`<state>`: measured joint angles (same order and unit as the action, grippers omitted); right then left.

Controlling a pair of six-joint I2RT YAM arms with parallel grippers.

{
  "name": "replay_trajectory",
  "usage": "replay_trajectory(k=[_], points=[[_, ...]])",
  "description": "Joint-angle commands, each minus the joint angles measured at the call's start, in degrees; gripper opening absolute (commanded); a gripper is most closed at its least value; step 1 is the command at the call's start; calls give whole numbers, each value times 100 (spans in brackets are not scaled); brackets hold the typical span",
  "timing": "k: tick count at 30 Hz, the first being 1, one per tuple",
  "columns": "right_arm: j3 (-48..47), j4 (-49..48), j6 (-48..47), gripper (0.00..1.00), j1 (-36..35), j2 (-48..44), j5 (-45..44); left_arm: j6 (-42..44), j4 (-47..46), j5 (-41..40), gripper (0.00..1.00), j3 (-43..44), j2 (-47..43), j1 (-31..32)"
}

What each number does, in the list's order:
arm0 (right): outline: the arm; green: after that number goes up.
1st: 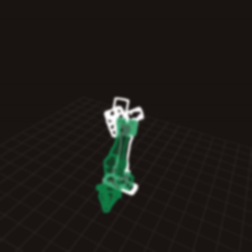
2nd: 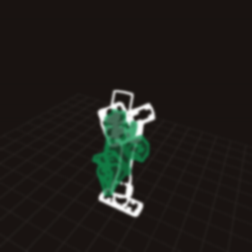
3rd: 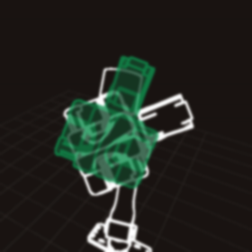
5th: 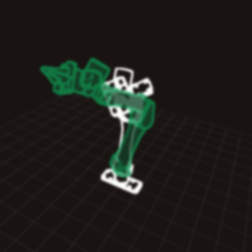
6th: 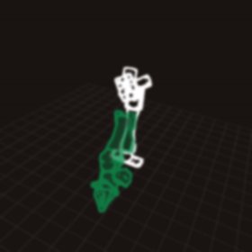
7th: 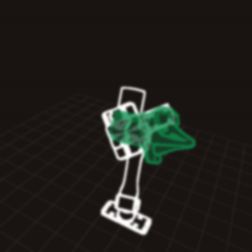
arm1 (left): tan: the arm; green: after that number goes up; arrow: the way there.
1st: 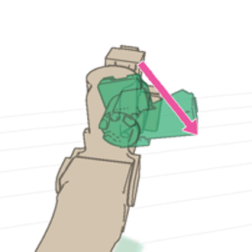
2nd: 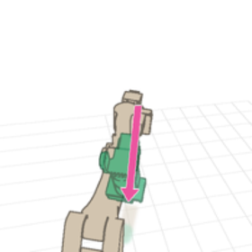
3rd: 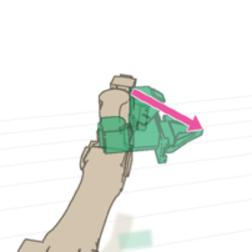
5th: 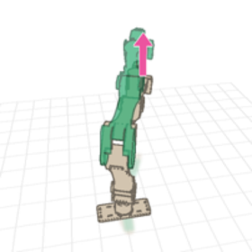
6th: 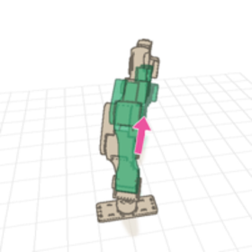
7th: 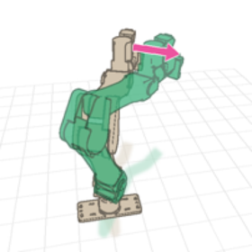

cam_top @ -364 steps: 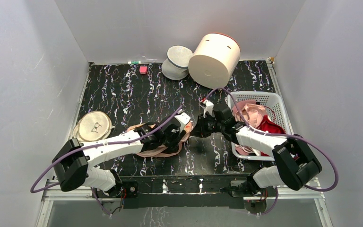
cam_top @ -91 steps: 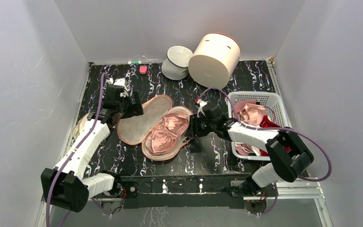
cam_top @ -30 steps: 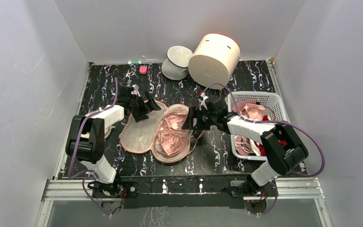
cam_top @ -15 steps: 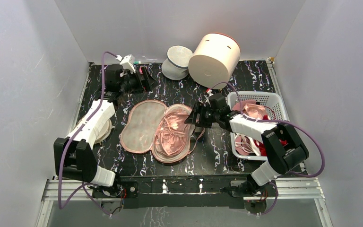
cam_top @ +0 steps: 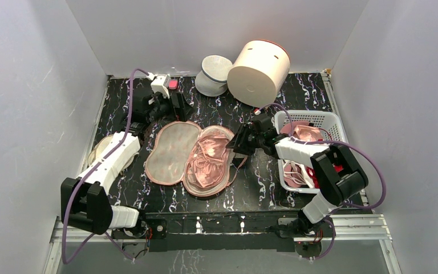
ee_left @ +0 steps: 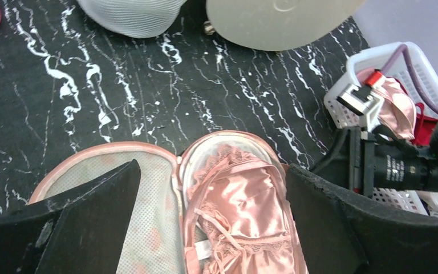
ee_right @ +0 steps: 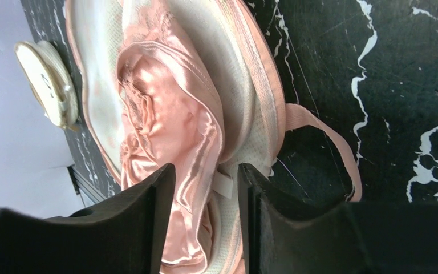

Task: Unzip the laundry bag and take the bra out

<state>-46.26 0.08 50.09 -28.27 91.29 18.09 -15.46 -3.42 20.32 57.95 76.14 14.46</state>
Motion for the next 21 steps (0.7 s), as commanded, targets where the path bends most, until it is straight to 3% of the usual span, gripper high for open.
replay_trajectory(k=[1,10,14,21], points=[[-23,-616,271,40,6,15,-132,199,-154,96,98,42,-311,120],[-153,-921,397,36,7,428,-109,149,-220,230,98,32,-337,123],[-242,-1078,397,26,6,619,-33,130,-237,267,98,22,-336,119],[-349,-1229,431,25,10,686,59,127,-255,292,98,19,-302,125]])
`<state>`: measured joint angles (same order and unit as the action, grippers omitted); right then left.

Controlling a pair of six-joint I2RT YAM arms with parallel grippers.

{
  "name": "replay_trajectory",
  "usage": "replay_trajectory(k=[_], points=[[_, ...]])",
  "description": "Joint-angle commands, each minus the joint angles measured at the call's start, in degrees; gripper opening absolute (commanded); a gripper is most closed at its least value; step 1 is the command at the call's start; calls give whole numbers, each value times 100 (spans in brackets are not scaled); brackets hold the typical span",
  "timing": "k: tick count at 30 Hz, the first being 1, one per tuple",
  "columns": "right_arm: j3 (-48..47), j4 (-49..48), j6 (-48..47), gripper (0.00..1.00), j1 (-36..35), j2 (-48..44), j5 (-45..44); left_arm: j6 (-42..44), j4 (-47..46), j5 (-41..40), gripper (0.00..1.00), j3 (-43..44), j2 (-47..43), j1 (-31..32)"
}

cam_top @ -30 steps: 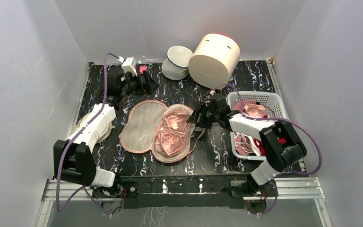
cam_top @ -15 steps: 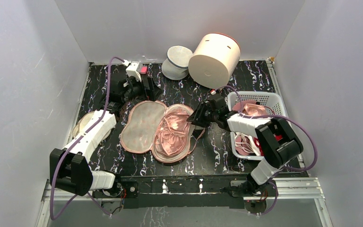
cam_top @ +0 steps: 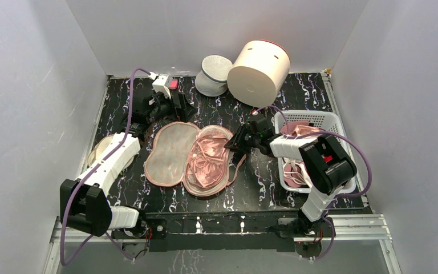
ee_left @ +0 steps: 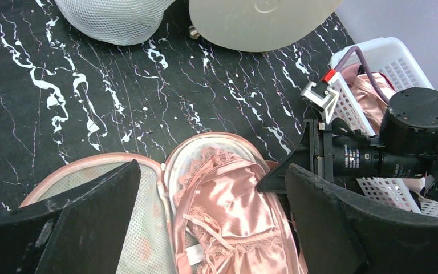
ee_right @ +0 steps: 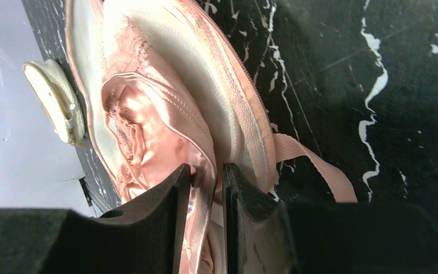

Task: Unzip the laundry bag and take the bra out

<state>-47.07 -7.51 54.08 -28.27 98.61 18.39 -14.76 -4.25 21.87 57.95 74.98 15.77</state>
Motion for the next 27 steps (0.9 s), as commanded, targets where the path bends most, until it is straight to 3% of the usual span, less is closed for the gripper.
replay_trajectory(k=[1,10,27], points=[[-274,-475,32,26,12,-50,38,53,-177,154,98,21,-178,-6],[-315,-435,-60,30,8,-233,-12,16,-198,201,98,21,-140,-9],[-678,-1041,28,27,6,800,198,0,-230,230,98,-3,-108,-12]])
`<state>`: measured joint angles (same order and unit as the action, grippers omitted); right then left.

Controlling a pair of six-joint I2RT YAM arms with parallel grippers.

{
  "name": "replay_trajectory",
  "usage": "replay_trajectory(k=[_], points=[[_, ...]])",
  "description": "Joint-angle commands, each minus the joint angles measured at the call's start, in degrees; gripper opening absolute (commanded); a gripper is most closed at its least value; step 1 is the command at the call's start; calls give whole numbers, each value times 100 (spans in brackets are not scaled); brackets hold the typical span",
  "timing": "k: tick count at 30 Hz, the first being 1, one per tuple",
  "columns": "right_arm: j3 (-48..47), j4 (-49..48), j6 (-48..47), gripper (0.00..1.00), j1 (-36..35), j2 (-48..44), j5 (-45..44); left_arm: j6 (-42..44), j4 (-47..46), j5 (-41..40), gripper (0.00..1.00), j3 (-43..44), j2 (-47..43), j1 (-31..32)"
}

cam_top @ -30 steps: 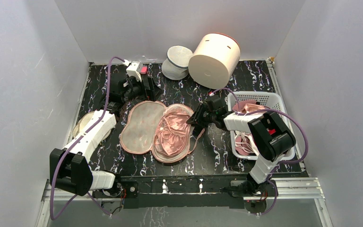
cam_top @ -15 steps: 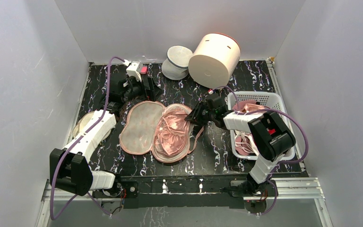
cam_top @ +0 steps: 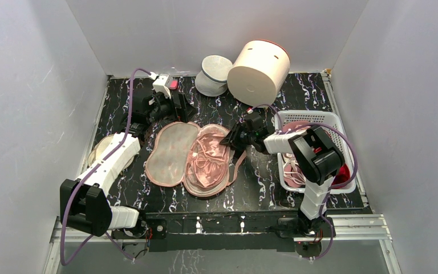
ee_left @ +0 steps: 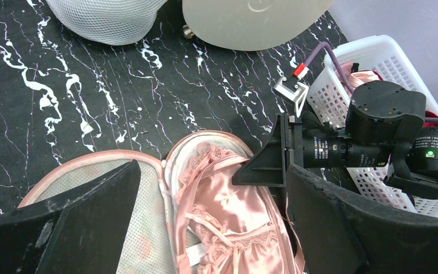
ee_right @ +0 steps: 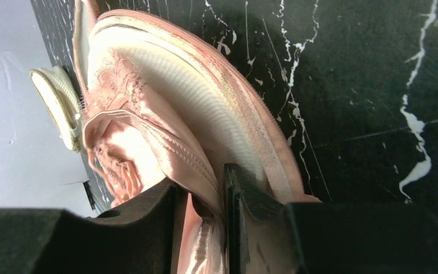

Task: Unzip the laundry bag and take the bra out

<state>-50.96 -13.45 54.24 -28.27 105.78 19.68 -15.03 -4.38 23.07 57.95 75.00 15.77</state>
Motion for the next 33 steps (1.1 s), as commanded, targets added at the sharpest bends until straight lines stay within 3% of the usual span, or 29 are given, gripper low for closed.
replay_trajectory(k=[1,5,10,22,28,33], points=[[-296,-475,16,26,7,71,85,26,-220,102,98,-3,-108,-8],[-331,-392,-129,11,11,-180,74,26,-213,110,98,5,-98,-11],[-368,-180,-334,0,6,-765,91,10,-220,134,98,17,-65,-10],[-781,1171,-1255,0,7,-2430,-320,4,-225,136,98,16,-10,-12],[-1239,2308,-1995,0,24,-3494,-999,-8,-221,145,98,15,8,-10],[-1855,3558,-2800,0,23,-4340,-2055,-26,-221,160,98,17,6,-6]])
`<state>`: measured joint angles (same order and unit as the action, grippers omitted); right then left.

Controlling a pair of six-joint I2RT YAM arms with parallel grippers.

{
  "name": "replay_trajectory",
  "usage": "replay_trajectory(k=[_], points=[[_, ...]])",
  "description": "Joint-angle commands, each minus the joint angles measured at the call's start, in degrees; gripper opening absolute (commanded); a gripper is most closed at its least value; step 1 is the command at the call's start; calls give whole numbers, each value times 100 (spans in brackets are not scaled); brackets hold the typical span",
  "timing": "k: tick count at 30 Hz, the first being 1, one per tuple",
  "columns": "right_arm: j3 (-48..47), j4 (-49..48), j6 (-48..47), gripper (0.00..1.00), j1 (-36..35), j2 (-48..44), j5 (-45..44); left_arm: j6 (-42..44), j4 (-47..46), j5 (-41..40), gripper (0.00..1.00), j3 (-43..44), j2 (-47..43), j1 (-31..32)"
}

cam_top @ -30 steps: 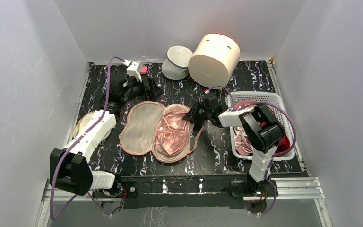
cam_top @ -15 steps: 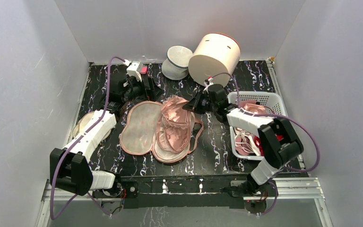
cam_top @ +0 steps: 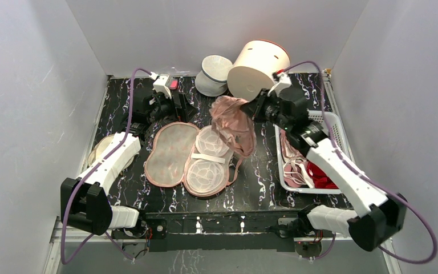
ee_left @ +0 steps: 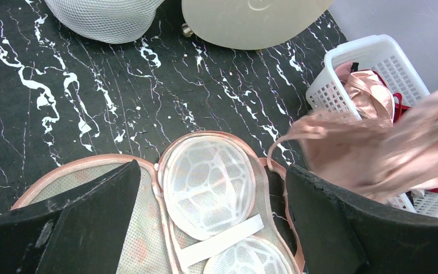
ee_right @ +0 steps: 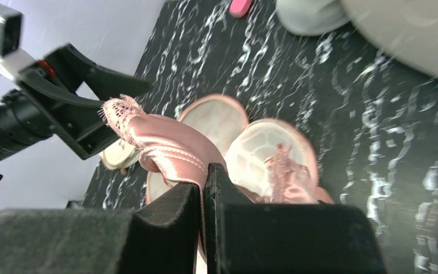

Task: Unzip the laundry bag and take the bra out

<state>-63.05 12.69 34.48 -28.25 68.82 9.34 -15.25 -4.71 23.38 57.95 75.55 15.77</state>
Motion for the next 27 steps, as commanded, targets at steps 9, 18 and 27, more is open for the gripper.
replay_trajectory(k=[9,18,27], points=[[-1254,2642,-2077,0,26,-2138,-3645,-65,-171,209,98,23,-57,-8],[-946,3315,-1950,0,26,-2875,-4680,-93,-153,243,98,32,-13,-12],[-301,3401,-1325,0,24,-3152,-5636,-84,-153,196,98,14,26,-5]])
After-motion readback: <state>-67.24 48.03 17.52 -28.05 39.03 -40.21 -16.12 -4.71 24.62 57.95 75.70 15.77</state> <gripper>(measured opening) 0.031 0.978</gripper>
